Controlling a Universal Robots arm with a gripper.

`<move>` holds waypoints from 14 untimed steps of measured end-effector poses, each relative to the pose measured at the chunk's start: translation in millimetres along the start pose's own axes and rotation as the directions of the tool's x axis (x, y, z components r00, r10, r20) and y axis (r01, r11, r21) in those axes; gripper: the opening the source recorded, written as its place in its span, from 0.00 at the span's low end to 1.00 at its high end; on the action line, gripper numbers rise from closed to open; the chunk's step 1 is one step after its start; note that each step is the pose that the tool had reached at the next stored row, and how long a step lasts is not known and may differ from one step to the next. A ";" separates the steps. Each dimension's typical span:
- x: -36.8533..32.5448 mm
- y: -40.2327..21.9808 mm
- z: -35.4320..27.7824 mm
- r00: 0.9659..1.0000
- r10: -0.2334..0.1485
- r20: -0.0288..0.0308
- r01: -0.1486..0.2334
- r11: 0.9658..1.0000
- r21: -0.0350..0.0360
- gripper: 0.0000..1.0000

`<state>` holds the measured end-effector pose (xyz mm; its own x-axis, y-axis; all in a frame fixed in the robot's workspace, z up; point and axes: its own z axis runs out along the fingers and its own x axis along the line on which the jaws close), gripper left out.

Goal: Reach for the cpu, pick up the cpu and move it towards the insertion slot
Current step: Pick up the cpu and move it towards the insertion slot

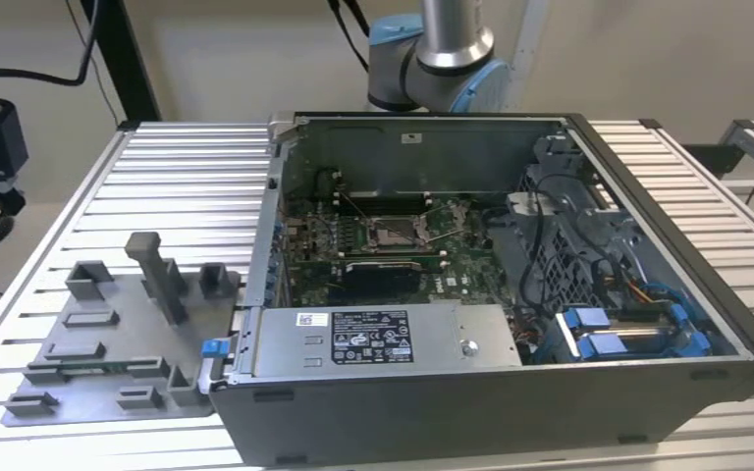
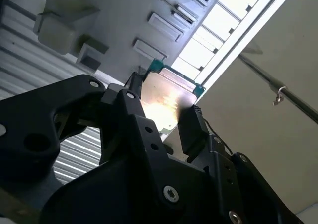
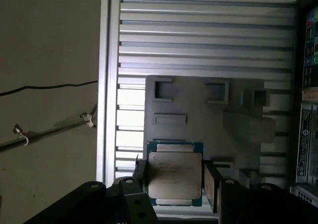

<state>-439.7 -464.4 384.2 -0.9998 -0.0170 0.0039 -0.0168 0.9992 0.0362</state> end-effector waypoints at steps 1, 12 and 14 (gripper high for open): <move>0.0 0.1 -1.6 1.000 0.000 0.000 0.000 1.000 0.000 0.00; 0.0 0.1 -3.1 1.000 0.000 0.000 0.000 1.000 -0.002 0.00; -0.1 0.1 -3.0 1.000 0.000 0.000 0.000 1.000 -0.002 0.00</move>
<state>-439.6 -464.4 387.3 -0.9998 -0.0170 0.0038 -0.0168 0.9991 0.0380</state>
